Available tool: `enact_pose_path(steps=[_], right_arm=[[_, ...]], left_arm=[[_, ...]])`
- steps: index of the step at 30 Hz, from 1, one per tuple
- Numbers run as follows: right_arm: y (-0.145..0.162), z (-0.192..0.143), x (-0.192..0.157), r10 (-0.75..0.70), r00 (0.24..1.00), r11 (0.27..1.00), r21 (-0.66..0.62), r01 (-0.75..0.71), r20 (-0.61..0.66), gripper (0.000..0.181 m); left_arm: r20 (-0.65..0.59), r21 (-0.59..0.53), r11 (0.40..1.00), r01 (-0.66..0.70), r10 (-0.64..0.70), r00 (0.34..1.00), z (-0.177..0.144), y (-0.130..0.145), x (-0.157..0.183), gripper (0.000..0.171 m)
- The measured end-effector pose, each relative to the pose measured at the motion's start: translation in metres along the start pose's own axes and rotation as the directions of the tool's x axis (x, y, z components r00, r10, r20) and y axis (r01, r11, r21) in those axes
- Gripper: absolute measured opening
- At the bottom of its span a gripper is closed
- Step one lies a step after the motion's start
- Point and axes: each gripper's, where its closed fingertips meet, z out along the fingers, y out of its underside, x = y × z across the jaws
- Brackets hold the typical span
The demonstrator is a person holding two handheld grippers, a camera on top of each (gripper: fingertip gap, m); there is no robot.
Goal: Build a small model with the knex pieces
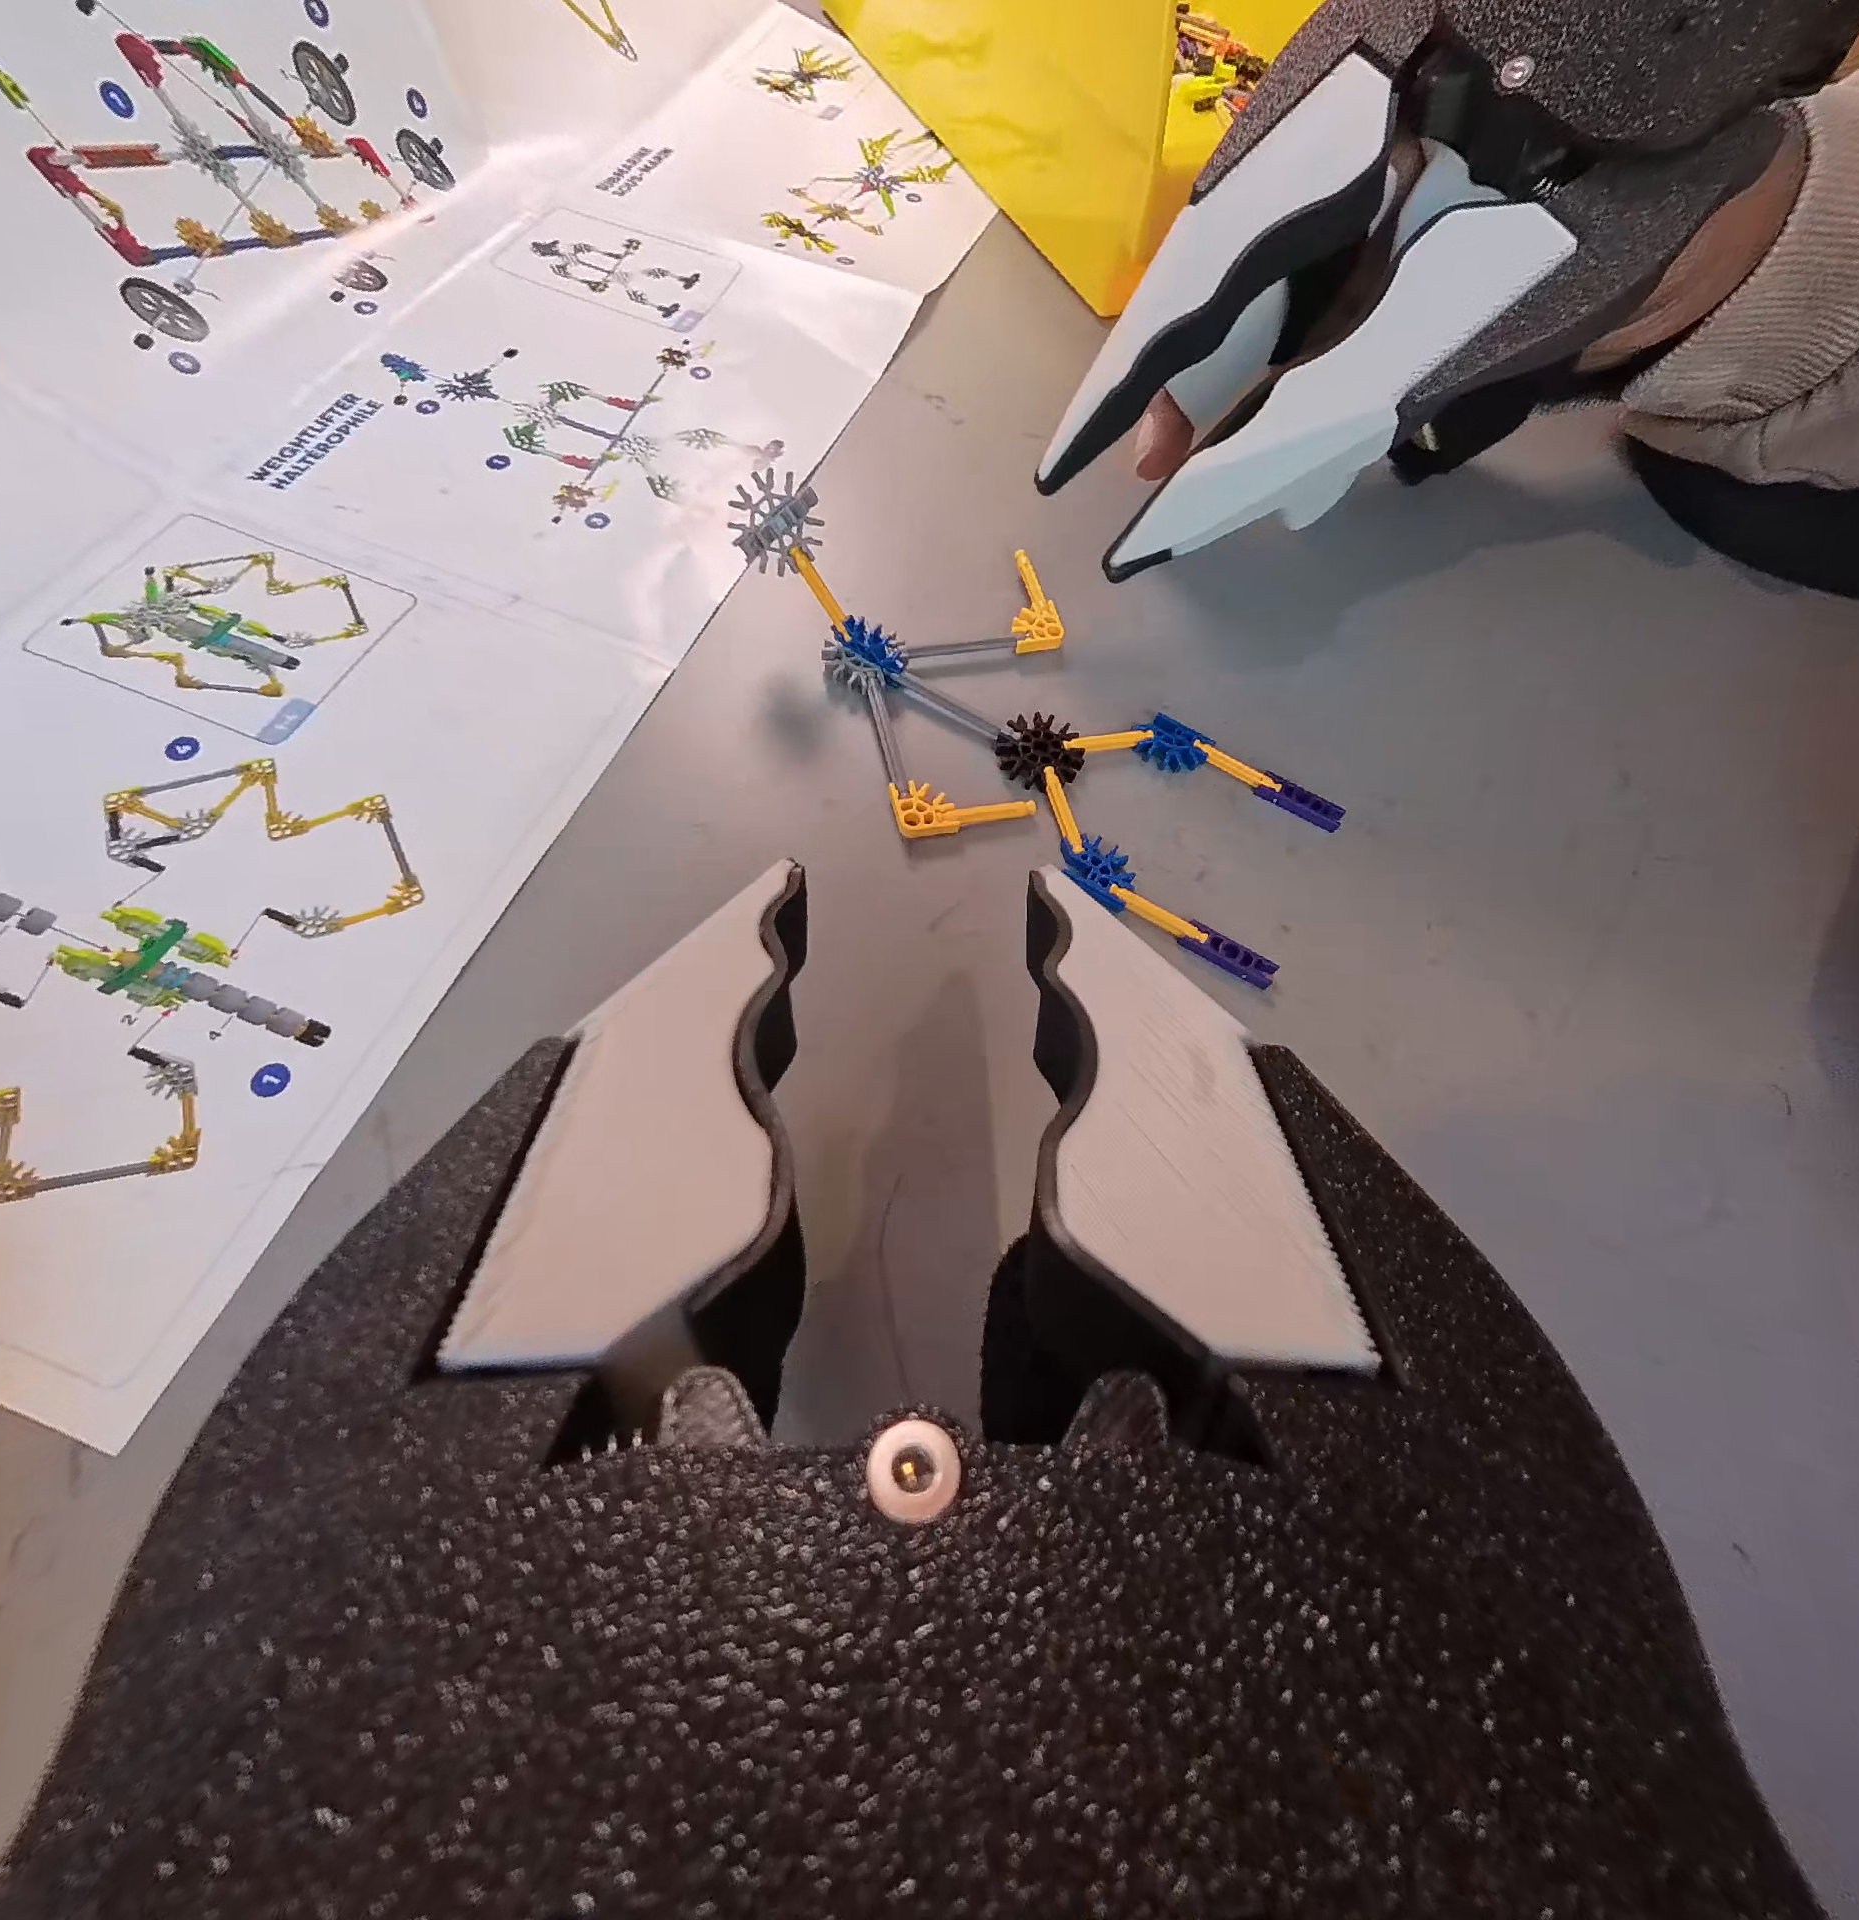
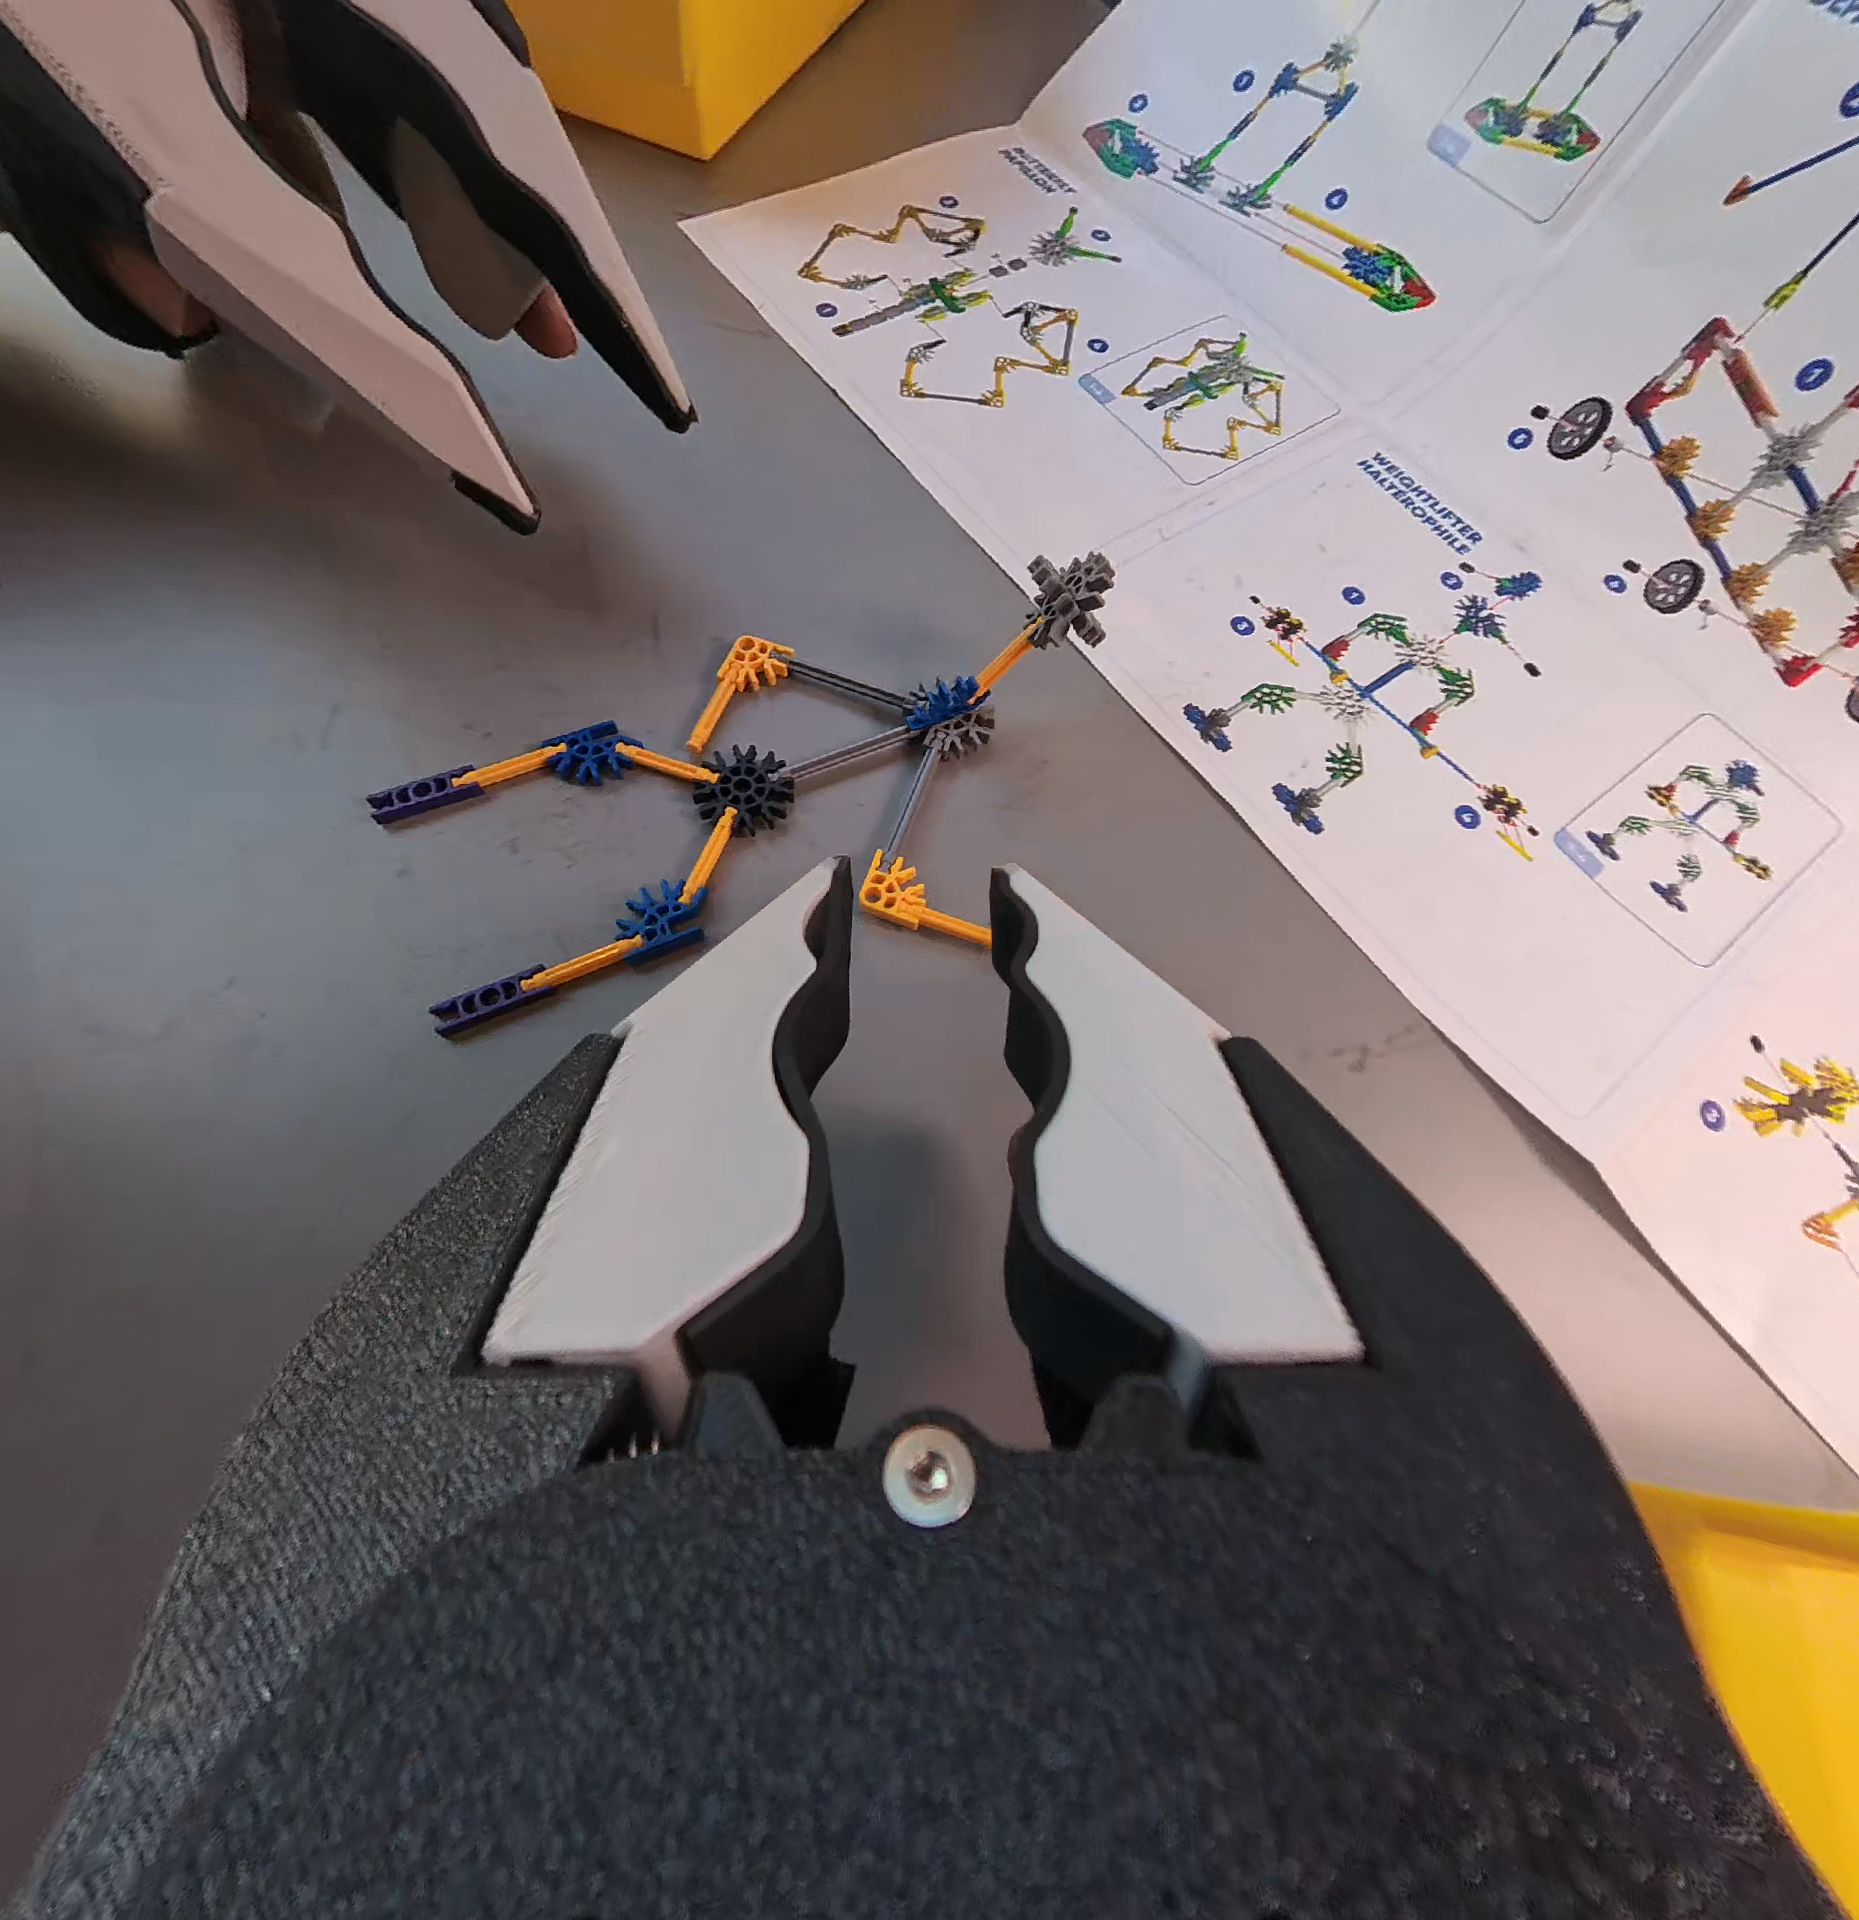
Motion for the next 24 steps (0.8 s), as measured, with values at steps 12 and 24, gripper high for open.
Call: enact_pose_path(steps=[12, 24], right_arm=[[0.01, 0.029, -0.013, -0.287, 0.957, 0.947, -0.141, 0.289, 0.037, 0.003], [0.01, 0.027, -0.019, -0.348, 0.937, 0.931, -0.107, 0.349, 0.022, 0.003]], left_arm=[[-0.002, -0.004, 1.0, -0.018, 0.018, 1.0, 0.001, 0.001, 0.002, 0.042], [-0.012, -0.035, 0.999, -0.042, 0.042, 0.999, 0.007, 0.006, 0.008, 0.042]])
